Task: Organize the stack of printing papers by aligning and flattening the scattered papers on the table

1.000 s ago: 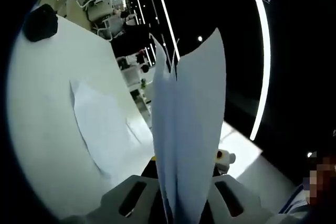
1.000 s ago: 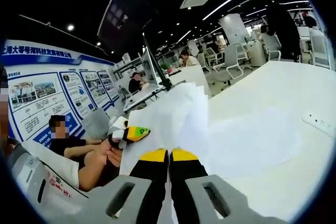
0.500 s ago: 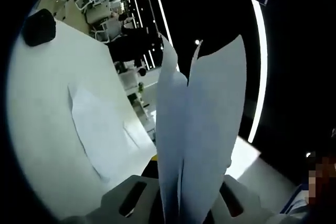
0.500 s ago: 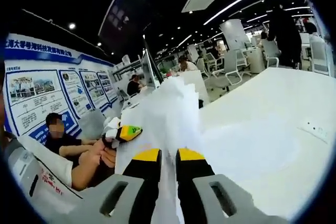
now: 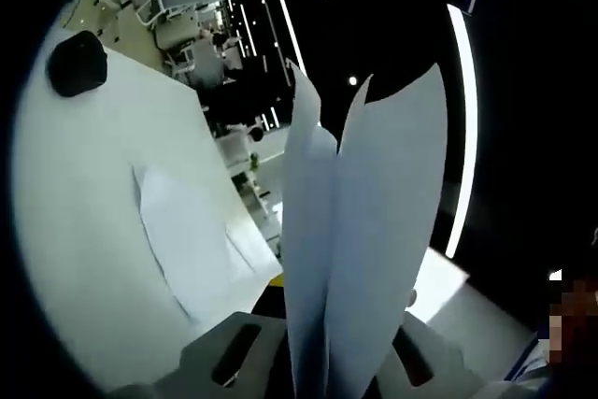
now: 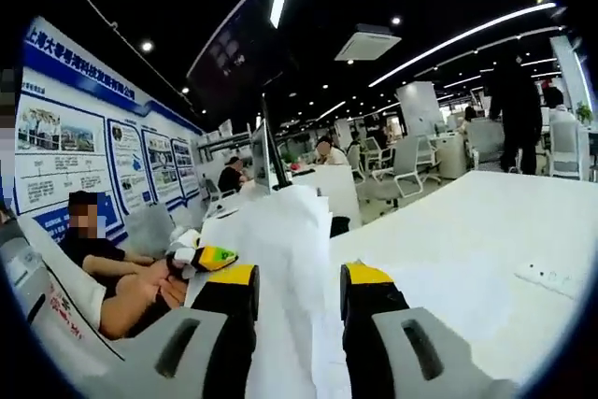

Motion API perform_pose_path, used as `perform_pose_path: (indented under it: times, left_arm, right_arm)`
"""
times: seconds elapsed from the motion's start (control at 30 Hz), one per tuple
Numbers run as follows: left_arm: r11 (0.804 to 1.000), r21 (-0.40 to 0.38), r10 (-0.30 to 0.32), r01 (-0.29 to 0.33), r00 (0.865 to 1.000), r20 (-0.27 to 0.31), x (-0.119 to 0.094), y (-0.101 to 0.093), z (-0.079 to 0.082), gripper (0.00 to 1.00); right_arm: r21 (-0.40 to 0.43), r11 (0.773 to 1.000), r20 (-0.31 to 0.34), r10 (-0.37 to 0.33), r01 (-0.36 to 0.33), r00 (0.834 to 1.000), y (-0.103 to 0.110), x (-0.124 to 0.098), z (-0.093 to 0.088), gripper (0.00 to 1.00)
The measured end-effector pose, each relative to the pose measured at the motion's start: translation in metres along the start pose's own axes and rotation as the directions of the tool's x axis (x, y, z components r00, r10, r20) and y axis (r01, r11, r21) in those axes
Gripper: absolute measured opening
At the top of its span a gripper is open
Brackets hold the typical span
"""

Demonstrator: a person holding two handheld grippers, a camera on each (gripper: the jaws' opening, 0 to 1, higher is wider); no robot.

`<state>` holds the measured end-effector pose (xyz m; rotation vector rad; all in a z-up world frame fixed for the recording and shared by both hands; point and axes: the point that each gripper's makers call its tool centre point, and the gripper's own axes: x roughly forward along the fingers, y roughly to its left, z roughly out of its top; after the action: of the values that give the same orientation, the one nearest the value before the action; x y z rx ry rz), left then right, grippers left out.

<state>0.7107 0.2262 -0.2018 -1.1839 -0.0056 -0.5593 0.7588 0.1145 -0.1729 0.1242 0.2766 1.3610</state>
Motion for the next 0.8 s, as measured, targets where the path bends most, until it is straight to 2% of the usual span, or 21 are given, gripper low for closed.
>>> perform_pose_path:
  times: [0.1, 0.2, 0.27, 0.33, 0.4, 0.57, 0.8]
  left_arm:
    - [1.0, 0.002, -0.003, 0.003, 1.0, -0.004, 0.0, 0.0, 0.0, 0.06]
    - [1.0, 0.003, -0.002, 0.002, 1.0, -0.003, -0.002, 0.0, 0.001, 0.06]
    - [1.0, 0.003, 0.001, -0.001, 1.0, 0.0, -0.003, 0.0, 0.002, 0.06]
    - [1.0, 0.004, 0.001, -0.001, 1.0, 0.003, -0.003, 0.0, 0.003, 0.06]
    - [1.0, 0.005, 0.0, 0.0, 1.0, 0.003, -0.004, 0.0, 0.004, 0.06]
    - [1.0, 0.006, -0.002, 0.002, 1.0, 0.001, -0.003, -0.001, 0.004, 0.06]
    - [1.0, 0.007, -0.003, 0.003, 1.0, 0.001, -0.003, -0.002, 0.002, 0.06]
  right_arm:
    - [-0.009, 1.0, 0.022, -0.018, 0.018, 1.0, -0.004, -0.001, 0.004, 0.33]
    - [-0.05, 0.997, 0.106, -0.06, 0.065, 0.993, -0.012, -0.004, 0.018, 0.44]
    - [-0.076, 0.994, 0.128, -0.074, 0.084, 0.989, -0.015, -0.007, 0.022, 0.48]
    - [-0.12, 0.984, 0.157, -0.109, 0.128, 0.982, -0.021, -0.009, 0.027, 0.56]
    - [-0.124, 0.983, 0.151, -0.115, 0.134, 0.982, -0.021, -0.01, 0.026, 0.6]
    - [-0.096, 0.984, 0.153, -0.137, 0.153, 0.979, -0.027, -0.012, 0.026, 0.6]
    - [-0.105, 0.98, 0.132, -0.157, 0.171, 0.979, -0.03, -0.011, 0.022, 0.59]
